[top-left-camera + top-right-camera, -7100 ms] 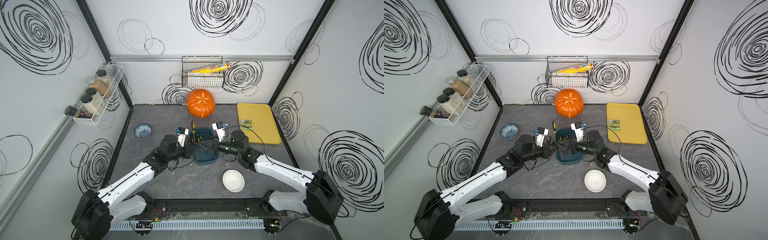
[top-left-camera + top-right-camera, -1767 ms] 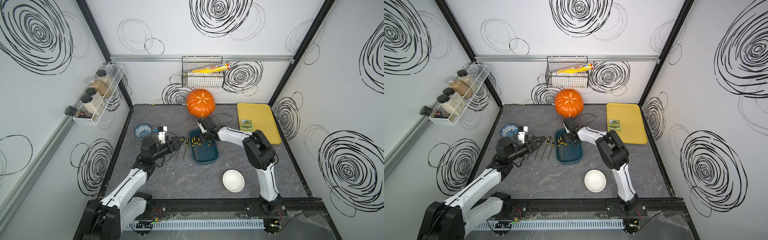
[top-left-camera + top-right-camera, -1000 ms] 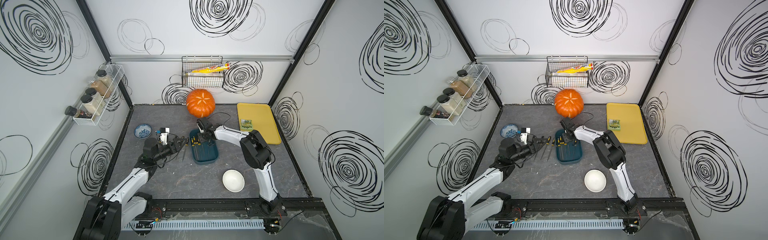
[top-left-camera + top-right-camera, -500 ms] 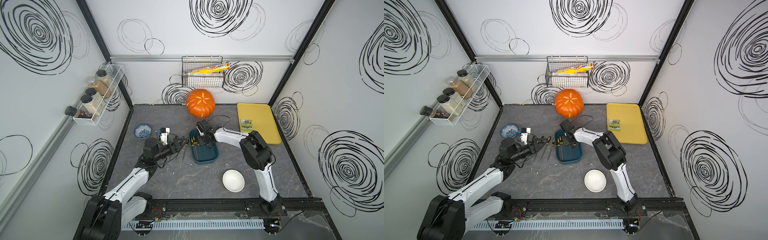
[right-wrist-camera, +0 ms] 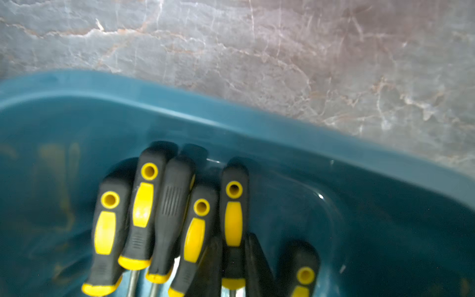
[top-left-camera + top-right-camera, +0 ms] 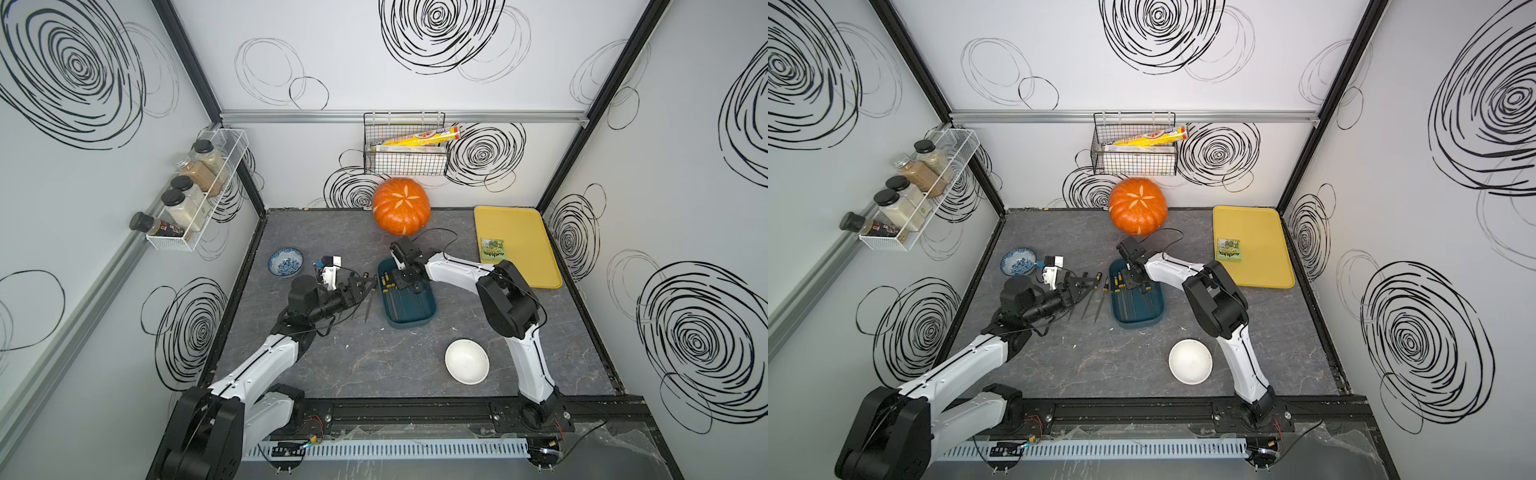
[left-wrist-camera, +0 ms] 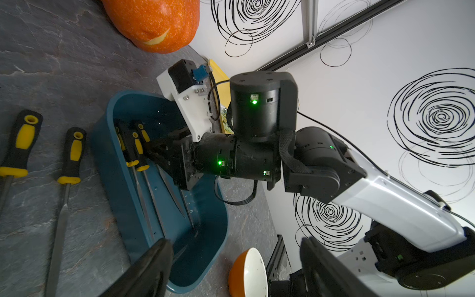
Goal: Take the file tool out of the storage box
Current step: Pick up the file tool from the storage box.
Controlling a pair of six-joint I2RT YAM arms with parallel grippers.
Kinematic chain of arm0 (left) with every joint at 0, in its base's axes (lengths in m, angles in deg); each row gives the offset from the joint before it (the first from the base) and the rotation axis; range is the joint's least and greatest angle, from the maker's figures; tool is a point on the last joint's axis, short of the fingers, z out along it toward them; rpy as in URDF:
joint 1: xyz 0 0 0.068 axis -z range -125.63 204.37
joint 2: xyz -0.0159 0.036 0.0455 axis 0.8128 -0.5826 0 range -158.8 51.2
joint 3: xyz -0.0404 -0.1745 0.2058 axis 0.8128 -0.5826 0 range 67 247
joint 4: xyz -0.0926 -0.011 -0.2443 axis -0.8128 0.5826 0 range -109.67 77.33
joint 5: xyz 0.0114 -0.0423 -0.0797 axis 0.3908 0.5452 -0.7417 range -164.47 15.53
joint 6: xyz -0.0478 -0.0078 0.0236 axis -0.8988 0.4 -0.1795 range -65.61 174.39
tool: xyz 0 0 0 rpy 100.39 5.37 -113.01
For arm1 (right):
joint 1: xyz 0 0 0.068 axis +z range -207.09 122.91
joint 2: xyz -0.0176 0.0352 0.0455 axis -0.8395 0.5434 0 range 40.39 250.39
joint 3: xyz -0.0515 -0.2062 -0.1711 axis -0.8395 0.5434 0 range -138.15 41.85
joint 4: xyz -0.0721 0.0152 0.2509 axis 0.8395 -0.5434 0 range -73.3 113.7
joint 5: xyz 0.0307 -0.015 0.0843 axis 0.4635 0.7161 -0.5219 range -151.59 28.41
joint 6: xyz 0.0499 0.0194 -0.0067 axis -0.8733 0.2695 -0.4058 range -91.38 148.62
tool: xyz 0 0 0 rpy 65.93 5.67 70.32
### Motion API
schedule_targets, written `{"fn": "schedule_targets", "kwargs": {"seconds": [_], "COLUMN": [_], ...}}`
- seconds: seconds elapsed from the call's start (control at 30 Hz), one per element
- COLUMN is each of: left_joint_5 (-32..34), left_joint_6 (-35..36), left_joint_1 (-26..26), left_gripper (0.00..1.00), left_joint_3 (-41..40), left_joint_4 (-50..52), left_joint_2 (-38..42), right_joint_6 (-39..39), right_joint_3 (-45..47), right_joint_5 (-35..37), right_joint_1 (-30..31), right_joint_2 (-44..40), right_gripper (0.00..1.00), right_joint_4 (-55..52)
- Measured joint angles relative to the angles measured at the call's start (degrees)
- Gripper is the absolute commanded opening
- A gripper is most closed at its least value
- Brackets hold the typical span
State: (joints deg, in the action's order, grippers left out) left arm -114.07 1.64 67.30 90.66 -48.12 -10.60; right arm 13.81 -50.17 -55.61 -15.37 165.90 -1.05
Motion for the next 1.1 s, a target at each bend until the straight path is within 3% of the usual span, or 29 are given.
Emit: {"fn": "schedule_targets", "kwargs": {"seconds": [0.2, 0.67, 0.93, 1.1], "left_joint_5": [0.0, -0.7, 3.3, 4.1], "left_joint_6": [0.0, 2.8, 8.4, 9.4], "left_joint_1": [0.4, 3.8, 14.0, 16.1], "left_gripper": [0.83, 0.78, 0.75, 0.73], "left_joint_3": [0.0, 0.0, 4.1, 5.1], "left_joint_4": [0.0, -0.2, 2.1, 1.7], "left_joint_2": [0.0, -0.9, -4.9, -8.5], "right_joint_6": [-0.2, -0.2, -5.5, -10.6], "right_joint_3": [2.9, 15.0, 31.5, 36.2], "right_joint_5": [-0.7, -8.0, -17.0, -21.8], "right_joint_1": [0.0, 0.1, 0.1, 0.1], "right_joint_2": [-3.3, -26.6, -40.6, -45.5], "right_gripper": [0.04, 0.04, 0.04, 0.04], "right_joint_4": [0.0, 13.4, 25.8, 33.4]}}
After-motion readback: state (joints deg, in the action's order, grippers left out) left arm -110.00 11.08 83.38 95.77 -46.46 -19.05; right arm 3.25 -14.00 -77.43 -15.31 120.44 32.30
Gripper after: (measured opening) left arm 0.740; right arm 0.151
